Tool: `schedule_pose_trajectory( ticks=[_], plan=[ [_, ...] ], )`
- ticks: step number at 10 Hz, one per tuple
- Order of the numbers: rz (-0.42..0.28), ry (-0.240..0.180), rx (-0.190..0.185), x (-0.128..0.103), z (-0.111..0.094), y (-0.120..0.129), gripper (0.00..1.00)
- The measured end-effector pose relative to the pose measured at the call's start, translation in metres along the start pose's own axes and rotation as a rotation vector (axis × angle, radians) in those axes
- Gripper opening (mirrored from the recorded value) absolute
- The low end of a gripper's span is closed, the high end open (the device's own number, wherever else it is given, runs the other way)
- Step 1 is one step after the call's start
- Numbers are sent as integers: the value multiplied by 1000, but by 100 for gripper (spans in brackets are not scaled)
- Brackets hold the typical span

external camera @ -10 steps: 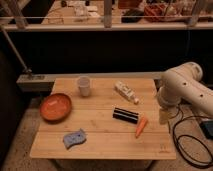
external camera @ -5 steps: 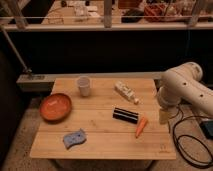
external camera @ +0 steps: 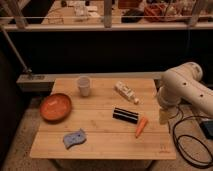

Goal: Place the eraser on the white sponge

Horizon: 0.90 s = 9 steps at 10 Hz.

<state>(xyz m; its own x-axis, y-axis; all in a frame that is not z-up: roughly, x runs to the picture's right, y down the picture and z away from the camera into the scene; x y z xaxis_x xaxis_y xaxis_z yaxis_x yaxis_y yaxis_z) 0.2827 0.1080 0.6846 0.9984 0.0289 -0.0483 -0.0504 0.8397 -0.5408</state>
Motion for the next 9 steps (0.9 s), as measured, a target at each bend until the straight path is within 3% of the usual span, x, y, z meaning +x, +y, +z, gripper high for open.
schedule_pose_trajectory(
  ticks=[3, 5, 9],
  plan=[
    [-22, -15, 6, -5, 7, -5, 80],
    [-55, -41, 9, -24, 17, -13, 80],
    [-85, -66, 17, -30, 26, -19, 80]
  ],
)
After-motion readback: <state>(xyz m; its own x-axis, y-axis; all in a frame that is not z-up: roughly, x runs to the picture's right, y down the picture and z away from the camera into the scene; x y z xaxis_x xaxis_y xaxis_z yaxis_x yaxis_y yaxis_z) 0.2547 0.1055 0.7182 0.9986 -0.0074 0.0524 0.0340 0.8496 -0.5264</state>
